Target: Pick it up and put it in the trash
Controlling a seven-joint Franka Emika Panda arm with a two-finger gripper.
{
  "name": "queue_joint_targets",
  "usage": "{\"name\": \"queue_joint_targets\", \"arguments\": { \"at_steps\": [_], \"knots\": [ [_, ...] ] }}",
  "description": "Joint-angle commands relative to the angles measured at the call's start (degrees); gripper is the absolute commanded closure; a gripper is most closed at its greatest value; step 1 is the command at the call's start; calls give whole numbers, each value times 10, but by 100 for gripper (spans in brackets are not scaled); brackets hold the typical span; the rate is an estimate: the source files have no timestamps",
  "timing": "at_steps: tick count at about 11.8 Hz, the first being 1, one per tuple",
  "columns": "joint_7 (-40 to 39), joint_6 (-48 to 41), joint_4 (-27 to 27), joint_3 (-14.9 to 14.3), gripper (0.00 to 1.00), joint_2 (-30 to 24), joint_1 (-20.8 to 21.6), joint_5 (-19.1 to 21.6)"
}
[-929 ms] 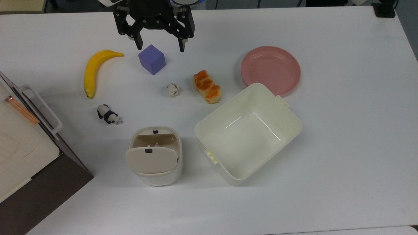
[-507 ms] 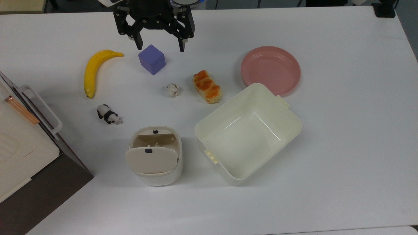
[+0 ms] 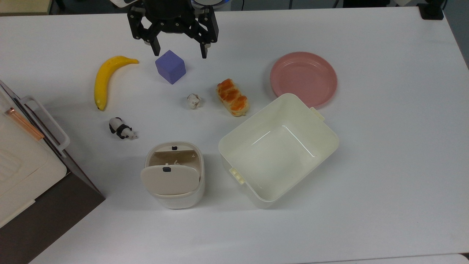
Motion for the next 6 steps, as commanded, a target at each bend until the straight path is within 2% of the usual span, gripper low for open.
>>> {"name": "queue_joint_targets", "arguments": {
  "at_steps": [1,6],
  "knots": [
    [3,-6,-20,-7,0,-16,6,-5],
    [7,-6,-20,-7,0,-16,6,-5]
  ]
}}
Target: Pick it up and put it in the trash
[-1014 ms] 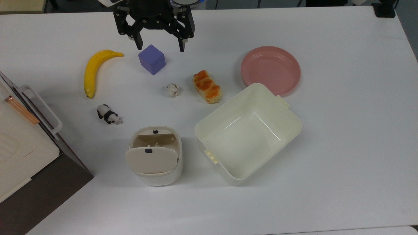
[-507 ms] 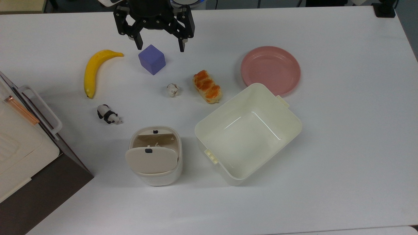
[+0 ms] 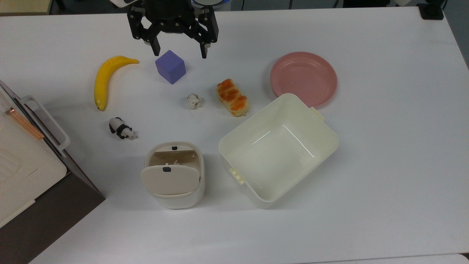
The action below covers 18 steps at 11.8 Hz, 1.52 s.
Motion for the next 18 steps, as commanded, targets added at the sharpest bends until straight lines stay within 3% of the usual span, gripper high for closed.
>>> {"name": "queue_joint_targets", "arguments": {
  "at_steps": [1,18],
  "knots": [
    [9,-6,-20,-7,0,-15,6,-5],
    [-23,-4,-25,-7,0,-12,8,-17]
  ]
}}
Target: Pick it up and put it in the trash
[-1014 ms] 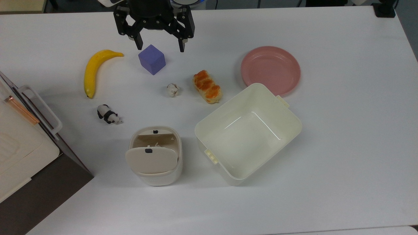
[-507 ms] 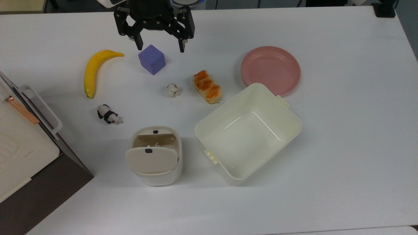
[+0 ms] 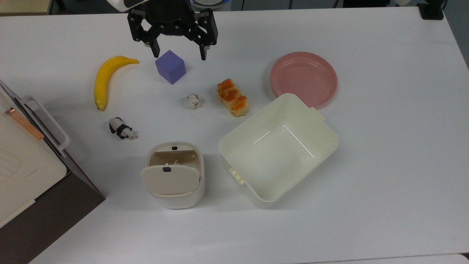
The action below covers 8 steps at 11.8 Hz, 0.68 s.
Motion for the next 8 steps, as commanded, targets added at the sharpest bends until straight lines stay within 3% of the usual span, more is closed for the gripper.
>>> {"name": "queue_joint_targets", "arguments": {
  "at_steps": [1,4,8],
  "knots": [
    [-23,-4,-20,-7,0,-15,8,-12],
    [-36,-5,-22,-7,0,-15,8,-14],
    [-41,-3,-35,-3,0,-8,22,-49]
  ]
}}
